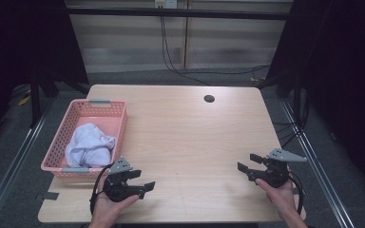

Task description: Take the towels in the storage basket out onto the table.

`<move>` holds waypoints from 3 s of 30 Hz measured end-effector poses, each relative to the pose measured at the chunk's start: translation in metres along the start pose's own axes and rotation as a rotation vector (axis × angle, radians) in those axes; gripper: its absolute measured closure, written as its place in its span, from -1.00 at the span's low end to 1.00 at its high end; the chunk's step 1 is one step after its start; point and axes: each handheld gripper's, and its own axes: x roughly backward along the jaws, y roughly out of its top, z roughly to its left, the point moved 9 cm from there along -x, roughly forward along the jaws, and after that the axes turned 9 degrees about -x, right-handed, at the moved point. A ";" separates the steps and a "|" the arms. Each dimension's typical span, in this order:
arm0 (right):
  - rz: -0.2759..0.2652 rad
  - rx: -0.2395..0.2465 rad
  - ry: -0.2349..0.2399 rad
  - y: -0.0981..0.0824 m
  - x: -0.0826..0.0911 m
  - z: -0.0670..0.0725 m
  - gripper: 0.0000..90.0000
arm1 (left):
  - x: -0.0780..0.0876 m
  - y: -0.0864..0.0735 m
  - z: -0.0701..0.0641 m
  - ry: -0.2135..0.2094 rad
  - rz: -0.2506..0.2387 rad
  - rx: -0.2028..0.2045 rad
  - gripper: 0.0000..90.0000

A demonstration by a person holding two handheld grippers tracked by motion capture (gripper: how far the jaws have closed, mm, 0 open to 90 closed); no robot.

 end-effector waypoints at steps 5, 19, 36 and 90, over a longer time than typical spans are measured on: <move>0.011 0.005 0.001 -0.002 -0.001 0.000 -0.35 | -0.002 0.003 0.002 -0.008 -0.006 0.016 -0.34; 0.003 0.024 -0.007 -0.005 0.012 0.006 -0.36 | 0.020 0.016 0.002 -0.026 -0.019 0.005 -0.32; 0.035 0.037 0.003 -0.017 0.015 0.007 -0.37 | 0.094 0.037 0.079 0.135 -0.039 0.045 -0.53; 0.130 0.051 0.073 -0.024 -0.003 0.013 -0.43 | 0.058 -0.012 0.214 0.293 0.451 0.231 -1.00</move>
